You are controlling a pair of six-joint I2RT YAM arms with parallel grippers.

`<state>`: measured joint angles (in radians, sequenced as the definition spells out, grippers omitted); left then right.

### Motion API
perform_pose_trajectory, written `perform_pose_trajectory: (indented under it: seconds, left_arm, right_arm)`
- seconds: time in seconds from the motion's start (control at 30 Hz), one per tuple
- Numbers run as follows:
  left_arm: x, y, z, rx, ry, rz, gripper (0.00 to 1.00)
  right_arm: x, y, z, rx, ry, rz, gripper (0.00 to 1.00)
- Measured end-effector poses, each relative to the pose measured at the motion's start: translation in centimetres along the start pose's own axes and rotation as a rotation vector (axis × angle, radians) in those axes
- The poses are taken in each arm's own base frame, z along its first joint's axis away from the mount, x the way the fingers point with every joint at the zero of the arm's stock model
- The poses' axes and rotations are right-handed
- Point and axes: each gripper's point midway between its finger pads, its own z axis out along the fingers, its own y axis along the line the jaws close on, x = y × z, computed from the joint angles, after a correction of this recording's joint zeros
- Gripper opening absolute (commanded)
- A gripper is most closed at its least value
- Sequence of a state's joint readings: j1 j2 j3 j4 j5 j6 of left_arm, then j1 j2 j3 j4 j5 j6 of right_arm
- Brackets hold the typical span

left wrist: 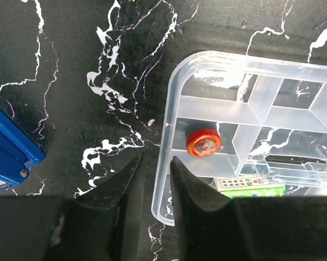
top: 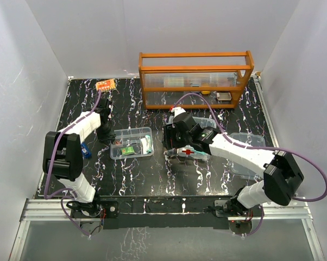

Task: Organize the medicine kit

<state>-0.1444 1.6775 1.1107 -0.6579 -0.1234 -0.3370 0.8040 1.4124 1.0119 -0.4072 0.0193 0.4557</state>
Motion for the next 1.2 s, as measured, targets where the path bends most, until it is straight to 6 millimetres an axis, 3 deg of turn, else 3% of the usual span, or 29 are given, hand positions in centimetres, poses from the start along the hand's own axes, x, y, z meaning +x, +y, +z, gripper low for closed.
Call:
perform_pose_trajectory:
  seconds: [0.2,0.37,0.5,0.7,0.87,1.0,1.2]
  left_arm:
    - [-0.3,0.1,0.6,-0.005,0.016,0.036,0.14]
    - [-0.6,0.0,1.2,-0.007,0.032,0.082,0.08]
    - [-0.9,0.0,1.4,-0.003,0.036,0.11,0.04]
    - [-1.3,0.0,1.5,-0.001,0.031,0.153,0.02]
    - [-1.4,0.0,1.5,0.007,0.024,0.192,0.03]
    - [-1.5,-0.2,1.5,0.03,0.017,0.227,0.13]
    - [-1.0,-0.4,1.3,0.043,0.021,0.211,0.5]
  right_arm:
    - [-0.7,1.5,1.1,-0.019,-0.032,0.054,0.4]
    - [-1.0,3.2,2.4,-0.002,-0.046,0.082,0.4]
    - [-1.3,4.3,2.9,0.026,-0.066,0.106,0.47]
    - [-2.2,3.6,2.7,0.087,-0.112,0.12,0.58]
    - [-3.4,3.3,0.9,0.096,-0.149,0.065,0.61]
    - [-5.5,4.7,-1.1,0.028,-0.196,-0.032,0.61]
    - [-7.5,9.0,-1.1,-0.161,-0.199,-0.211,0.59]
